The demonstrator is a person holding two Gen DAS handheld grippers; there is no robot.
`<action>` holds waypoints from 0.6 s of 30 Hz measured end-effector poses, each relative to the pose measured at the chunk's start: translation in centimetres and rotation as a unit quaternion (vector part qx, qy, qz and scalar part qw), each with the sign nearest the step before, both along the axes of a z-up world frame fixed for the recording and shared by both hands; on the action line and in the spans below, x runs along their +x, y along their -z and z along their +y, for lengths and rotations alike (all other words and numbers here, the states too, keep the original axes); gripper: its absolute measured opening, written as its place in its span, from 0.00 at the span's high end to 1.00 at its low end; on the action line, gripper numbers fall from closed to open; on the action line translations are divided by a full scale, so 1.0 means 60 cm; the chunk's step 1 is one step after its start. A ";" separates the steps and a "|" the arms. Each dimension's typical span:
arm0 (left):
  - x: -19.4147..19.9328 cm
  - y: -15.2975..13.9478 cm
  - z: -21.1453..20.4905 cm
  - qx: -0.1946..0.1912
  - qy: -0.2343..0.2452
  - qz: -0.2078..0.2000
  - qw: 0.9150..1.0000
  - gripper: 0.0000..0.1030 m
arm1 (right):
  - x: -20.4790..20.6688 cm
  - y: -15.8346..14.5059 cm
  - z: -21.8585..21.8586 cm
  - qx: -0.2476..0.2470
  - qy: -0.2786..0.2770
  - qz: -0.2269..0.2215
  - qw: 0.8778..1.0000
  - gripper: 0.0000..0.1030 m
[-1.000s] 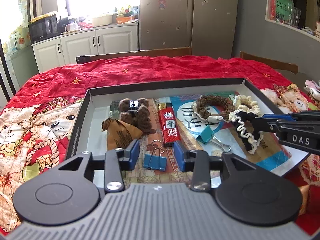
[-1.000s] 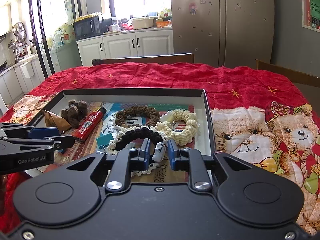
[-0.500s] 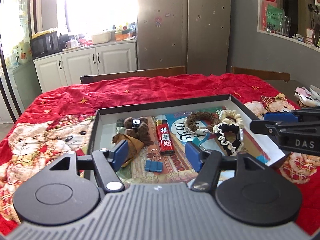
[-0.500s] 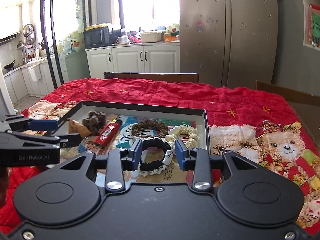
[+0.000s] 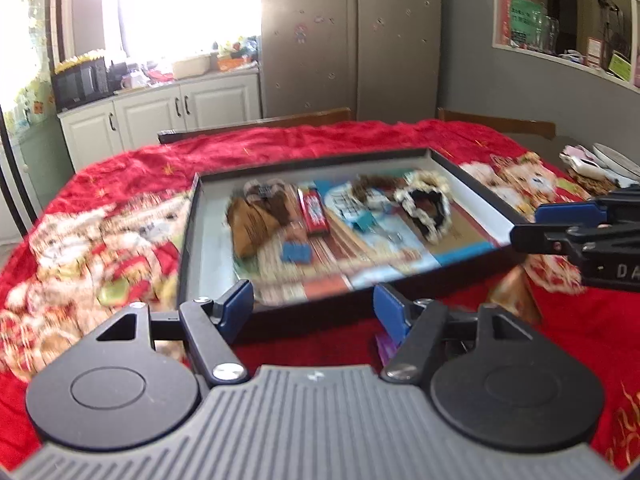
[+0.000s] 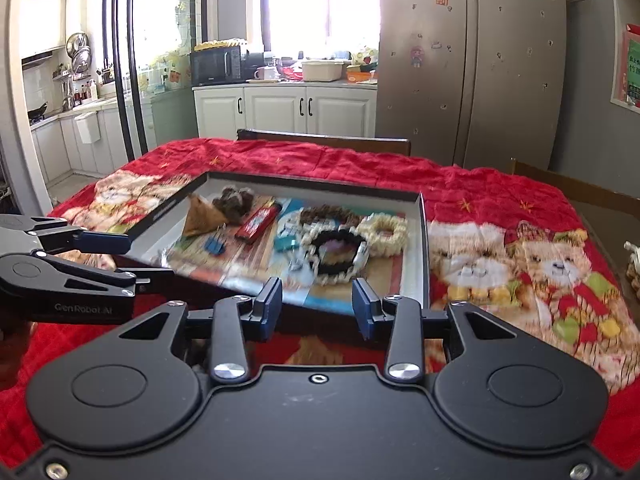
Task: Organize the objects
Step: 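Withdraw both open grippers from the box toward the remaining items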
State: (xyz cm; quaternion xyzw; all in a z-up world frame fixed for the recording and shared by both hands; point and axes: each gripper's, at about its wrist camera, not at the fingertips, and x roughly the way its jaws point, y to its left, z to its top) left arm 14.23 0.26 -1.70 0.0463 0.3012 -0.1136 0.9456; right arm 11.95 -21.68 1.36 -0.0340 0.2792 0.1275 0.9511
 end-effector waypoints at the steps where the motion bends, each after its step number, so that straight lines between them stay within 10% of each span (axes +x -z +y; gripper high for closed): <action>1: -0.006 0.005 -0.001 -0.002 0.004 0.004 1.000 0.25 | -0.006 0.005 0.001 -0.002 0.002 0.000 1.000 0.64; 18: -0.027 0.054 -0.017 -0.015 0.030 0.044 0.998 0.27 | -0.018 0.080 -0.005 0.012 0.016 0.018 1.000 0.64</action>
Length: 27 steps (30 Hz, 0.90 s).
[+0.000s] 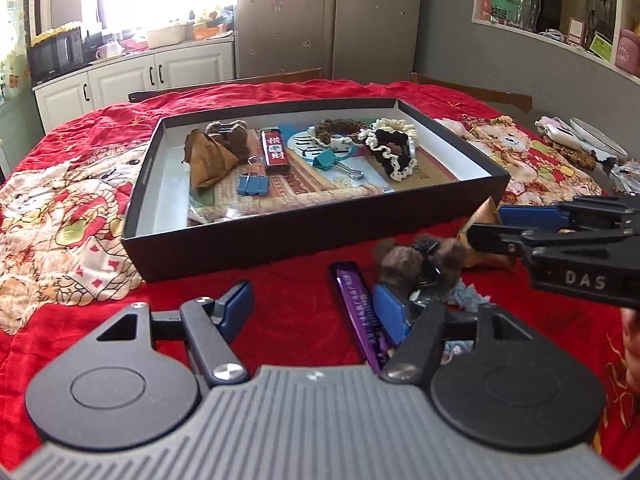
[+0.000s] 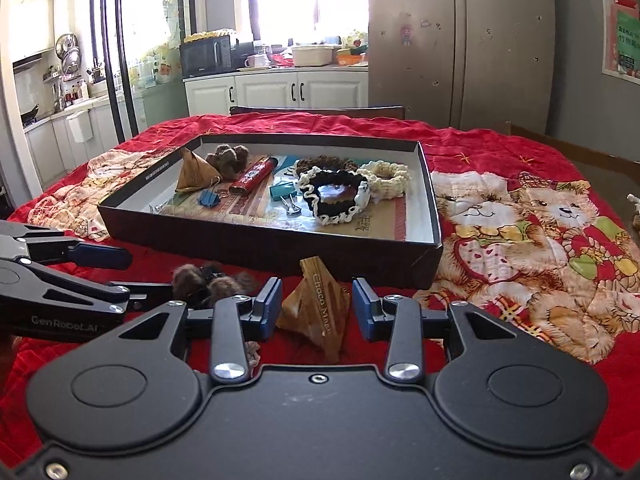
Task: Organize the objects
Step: 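Withdraw both open grippers from the box toward the remaining items, then grasp the purple pen with the left gripper while the right gripper grasps the tan folded card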
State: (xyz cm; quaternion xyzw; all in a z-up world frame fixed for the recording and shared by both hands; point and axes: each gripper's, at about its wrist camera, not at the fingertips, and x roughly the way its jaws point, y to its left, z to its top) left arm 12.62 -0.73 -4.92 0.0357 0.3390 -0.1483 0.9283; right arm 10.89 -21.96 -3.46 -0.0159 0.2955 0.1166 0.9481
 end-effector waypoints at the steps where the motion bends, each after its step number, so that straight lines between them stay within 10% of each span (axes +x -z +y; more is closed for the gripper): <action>1: 0.000 0.001 -0.001 -0.002 0.002 0.002 1.000 0.27 | 0.001 0.002 0.002 -0.001 -0.002 0.002 1.000 0.64; 27: 0.003 0.016 -0.012 -0.002 0.007 0.003 1.000 0.74 | 0.012 0.024 0.009 -0.003 -0.006 0.011 1.000 0.66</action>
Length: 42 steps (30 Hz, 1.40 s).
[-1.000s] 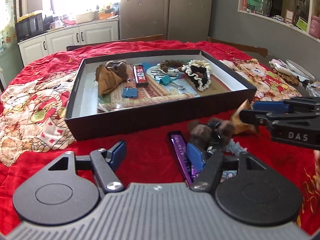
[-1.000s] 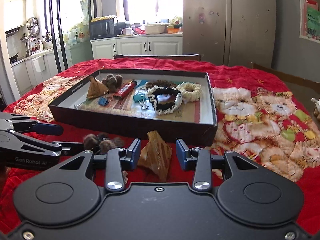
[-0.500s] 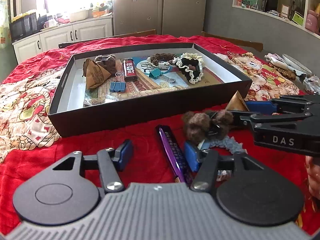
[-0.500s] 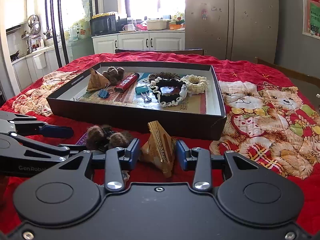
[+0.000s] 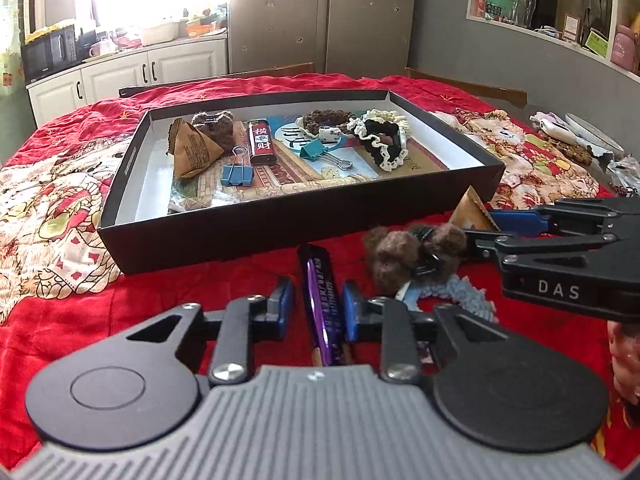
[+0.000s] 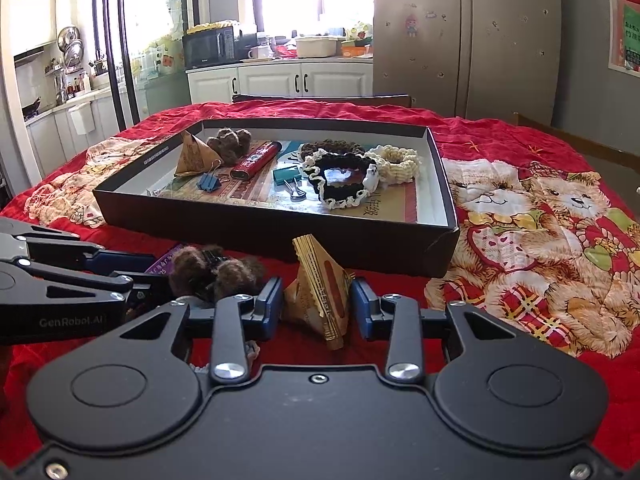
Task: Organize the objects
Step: 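Grasp the purple pen with the left gripper while the right gripper grasps the tan folded card, then carry the purple pen in the left gripper toward the box while the right gripper carries the card there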
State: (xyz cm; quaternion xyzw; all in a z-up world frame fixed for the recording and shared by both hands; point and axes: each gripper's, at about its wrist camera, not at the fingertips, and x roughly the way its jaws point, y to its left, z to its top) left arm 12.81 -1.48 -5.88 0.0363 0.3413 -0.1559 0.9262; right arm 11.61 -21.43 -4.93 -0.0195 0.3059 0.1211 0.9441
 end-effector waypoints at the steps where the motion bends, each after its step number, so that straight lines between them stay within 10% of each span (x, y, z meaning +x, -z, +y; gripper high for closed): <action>1: -0.001 0.000 0.001 0.000 0.000 0.000 1.000 0.75 | 0.000 0.000 0.000 0.000 0.000 0.000 1.000 0.66; 42: -0.022 -0.060 0.018 -0.036 -0.003 -0.027 0.999 0.79 | -0.049 -0.064 -0.014 0.035 -0.015 -0.052 0.998 0.71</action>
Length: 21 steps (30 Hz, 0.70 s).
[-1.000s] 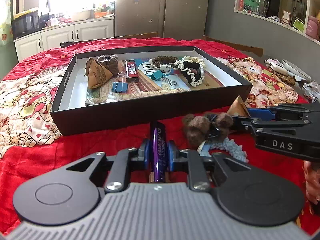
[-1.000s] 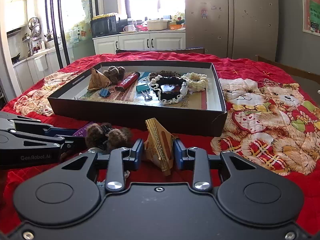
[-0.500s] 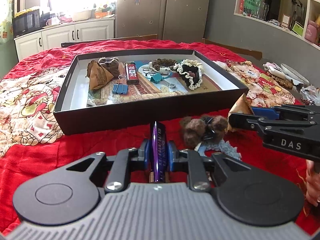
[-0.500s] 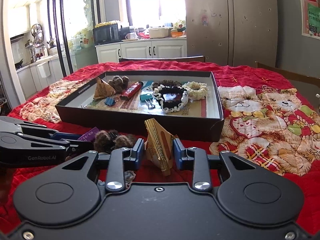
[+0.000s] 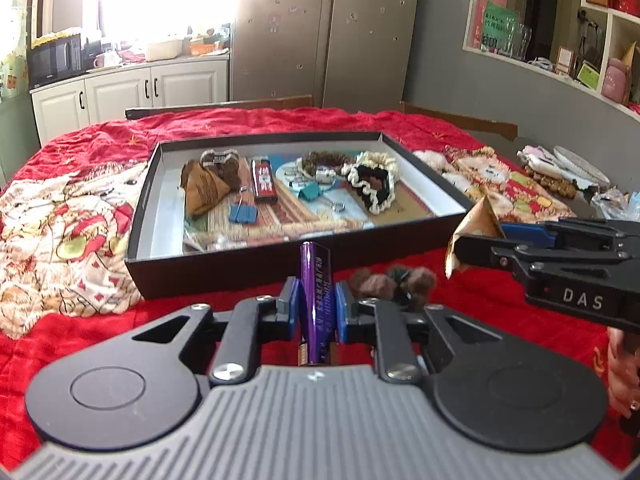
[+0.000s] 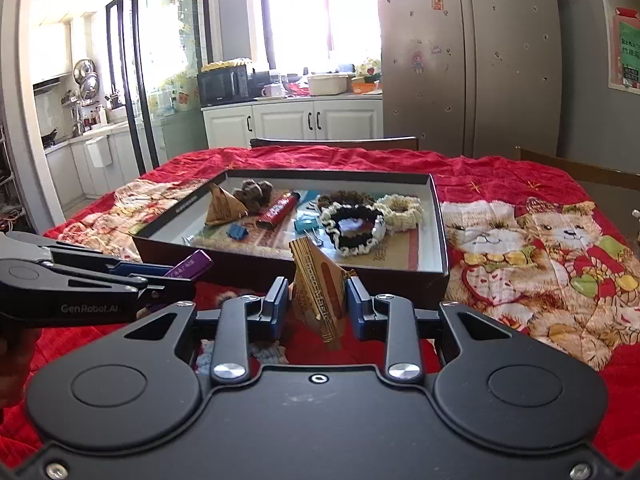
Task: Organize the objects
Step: 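Carry the purple pen in the left gripper toward the box while the right gripper carries the card there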
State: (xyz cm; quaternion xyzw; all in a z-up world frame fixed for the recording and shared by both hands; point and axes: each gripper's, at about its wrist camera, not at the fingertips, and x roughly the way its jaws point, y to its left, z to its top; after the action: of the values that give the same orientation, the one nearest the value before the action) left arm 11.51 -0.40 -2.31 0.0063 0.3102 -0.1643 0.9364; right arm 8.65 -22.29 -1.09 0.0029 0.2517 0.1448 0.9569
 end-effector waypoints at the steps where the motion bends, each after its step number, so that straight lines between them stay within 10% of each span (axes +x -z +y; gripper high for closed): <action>1: 0.001 -0.005 0.001 -0.002 0.000 -0.002 1.000 0.79 | -0.001 -0.004 0.001 -0.002 -0.001 -0.002 1.000 0.71; 21: 0.044 -0.078 -0.003 -0.016 -0.004 -0.043 0.999 0.79 | 0.040 -0.098 -0.003 -0.020 0.005 -0.053 0.998 0.71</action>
State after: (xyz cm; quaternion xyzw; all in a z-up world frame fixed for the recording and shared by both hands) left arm 14.15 -0.58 2.36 -0.0026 0.2671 -0.1648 0.9495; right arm 11.08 -22.49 4.82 -0.0232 0.2031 0.1349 0.9695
